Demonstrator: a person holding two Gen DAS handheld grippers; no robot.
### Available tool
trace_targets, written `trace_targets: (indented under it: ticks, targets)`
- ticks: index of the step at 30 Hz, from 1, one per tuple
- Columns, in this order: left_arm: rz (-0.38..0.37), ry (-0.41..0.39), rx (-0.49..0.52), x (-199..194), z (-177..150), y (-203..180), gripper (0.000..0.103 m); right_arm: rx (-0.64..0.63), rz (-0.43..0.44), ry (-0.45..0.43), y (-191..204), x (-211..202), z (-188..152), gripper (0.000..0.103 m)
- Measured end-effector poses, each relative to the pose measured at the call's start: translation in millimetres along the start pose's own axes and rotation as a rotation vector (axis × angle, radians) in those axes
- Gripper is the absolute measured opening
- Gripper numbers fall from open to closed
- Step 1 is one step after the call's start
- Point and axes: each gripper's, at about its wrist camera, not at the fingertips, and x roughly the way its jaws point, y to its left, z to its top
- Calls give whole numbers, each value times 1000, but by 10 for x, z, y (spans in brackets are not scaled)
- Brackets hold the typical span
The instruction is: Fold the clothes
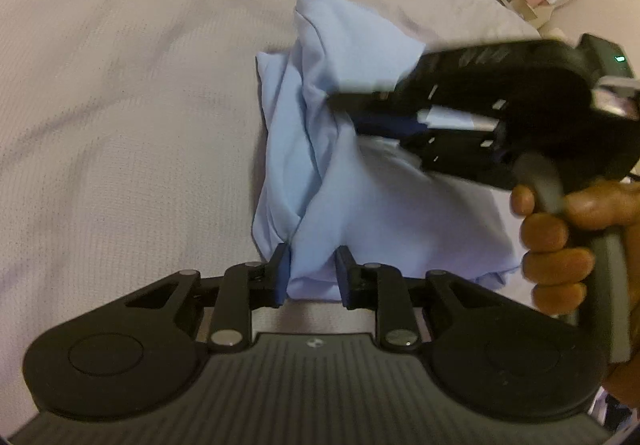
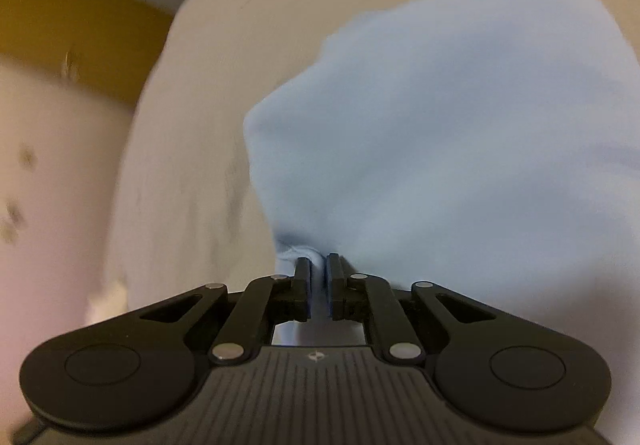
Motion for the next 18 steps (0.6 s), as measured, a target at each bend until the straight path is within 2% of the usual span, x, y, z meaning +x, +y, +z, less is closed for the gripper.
trace_targets:
  ticks: [1,2,3,4,7,9,12,14,18]
  targets:
    - [-6,3,-1,-19,2,4,20,0,20,-25,5,-71,-12,34]
    - [-13,7,-11,-48,9,15,20,-33,30,-59,63,-182,-19,51]
    - [-12,9,-14,-83,29,11,19,-67,39,-93,121,-293,-26,53]
    - [-11,11,-18,-118,49,7,19,-103,27,-120,177,-398,-31,53]
    - [3,6,-2,-236,128,-45,18,-182,-104,-164,221,-704,-62,53]
    - [3,-4,12,-307,205,-93,18,-203,-199,-177,148,-886,-107,53]
    - [-5,-22,41,-401,301,-174,18,-198,-291,-185,-60,-1111,-240,51]
    - [-27,-31,44,-410,360,-187,19,-176,-314,-185,-207,-1225,-339,47]
    - [-117,-36,-6,-397,461,-119,32,-135,-333,-184,-428,-1305,-602,45]
